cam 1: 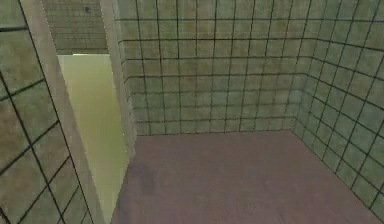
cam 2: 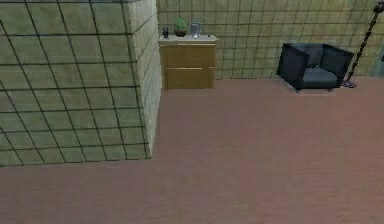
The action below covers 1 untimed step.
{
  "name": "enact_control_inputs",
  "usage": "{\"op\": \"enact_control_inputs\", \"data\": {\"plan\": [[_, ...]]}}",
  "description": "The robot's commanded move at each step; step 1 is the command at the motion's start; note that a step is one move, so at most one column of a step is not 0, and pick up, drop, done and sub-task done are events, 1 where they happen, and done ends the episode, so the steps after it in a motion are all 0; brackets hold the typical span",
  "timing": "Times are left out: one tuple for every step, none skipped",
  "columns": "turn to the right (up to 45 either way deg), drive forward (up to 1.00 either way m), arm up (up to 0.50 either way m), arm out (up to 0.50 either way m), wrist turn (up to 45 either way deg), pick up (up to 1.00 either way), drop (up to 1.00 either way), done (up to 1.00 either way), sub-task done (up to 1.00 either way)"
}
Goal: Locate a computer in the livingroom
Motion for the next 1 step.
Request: {"op": "enact_control_inputs", "data": {"plan": [[0.0, 0.75, 0.0, 0.0, 0.0, 0.0, 0.0, 0.0, 0.0]]}}
